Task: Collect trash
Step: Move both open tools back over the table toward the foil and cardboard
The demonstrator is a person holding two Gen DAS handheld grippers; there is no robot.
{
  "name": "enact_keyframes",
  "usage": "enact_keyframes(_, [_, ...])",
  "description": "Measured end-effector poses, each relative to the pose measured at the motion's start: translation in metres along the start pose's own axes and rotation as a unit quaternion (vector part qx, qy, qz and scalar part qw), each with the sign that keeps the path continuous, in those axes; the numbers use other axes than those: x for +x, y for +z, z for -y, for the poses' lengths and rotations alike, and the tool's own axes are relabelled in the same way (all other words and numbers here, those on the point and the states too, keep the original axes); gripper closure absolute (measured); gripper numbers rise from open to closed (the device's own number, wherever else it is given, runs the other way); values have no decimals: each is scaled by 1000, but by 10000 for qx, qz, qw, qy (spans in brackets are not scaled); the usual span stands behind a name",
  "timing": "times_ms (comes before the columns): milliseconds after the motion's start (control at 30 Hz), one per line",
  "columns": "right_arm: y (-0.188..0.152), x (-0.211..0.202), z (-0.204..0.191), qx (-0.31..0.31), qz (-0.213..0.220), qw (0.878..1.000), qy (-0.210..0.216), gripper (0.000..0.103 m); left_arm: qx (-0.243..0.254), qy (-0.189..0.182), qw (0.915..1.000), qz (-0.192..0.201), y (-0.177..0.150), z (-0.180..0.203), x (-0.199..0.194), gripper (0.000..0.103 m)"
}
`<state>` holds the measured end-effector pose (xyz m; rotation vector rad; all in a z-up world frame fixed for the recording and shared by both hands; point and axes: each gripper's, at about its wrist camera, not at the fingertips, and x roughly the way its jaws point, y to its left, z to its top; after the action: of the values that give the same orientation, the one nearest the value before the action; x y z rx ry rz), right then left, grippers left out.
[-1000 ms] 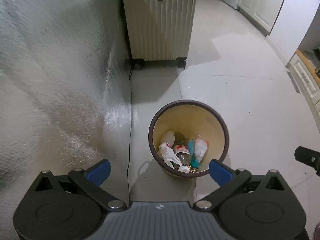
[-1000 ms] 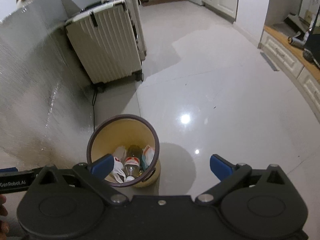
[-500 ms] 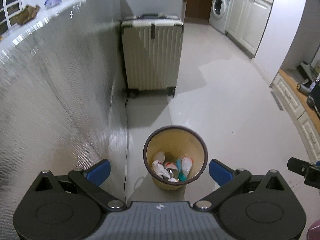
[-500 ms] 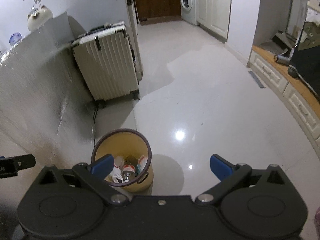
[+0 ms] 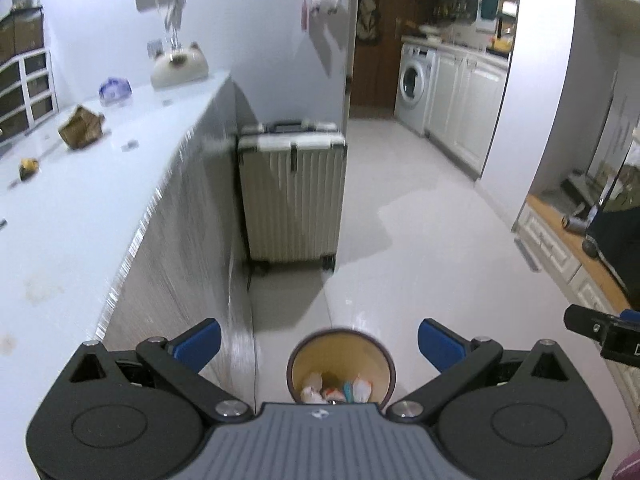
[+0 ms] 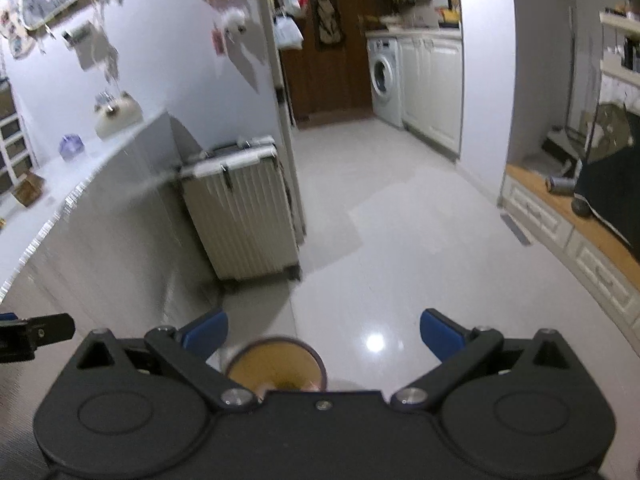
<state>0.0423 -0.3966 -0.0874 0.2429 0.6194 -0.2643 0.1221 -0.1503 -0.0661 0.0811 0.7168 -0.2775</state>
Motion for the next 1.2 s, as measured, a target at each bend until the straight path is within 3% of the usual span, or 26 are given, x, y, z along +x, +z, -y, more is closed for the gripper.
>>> enact_keyframes(267, [29, -26, -32, -177, 428, 9984, 337, 0, -204, 124, 9987, 449, 23, -27, -38, 0])
enact_keyframes(533, [70, -24, -83, -390, 646, 9934, 860, 0, -544, 465, 9936, 877, 56, -72, -68, 0])
enact_keyframes(933, [154, -20, -193, -988, 1030, 9772, 1569, 0, -650, 1044, 9808, 1515, 132, -162, -117, 0])
enact_keyframes(1200, [209, -15, -287, -1449, 1244, 9625, 1925, 0, -590, 1633, 9666, 1884, 182, -235, -145, 0])
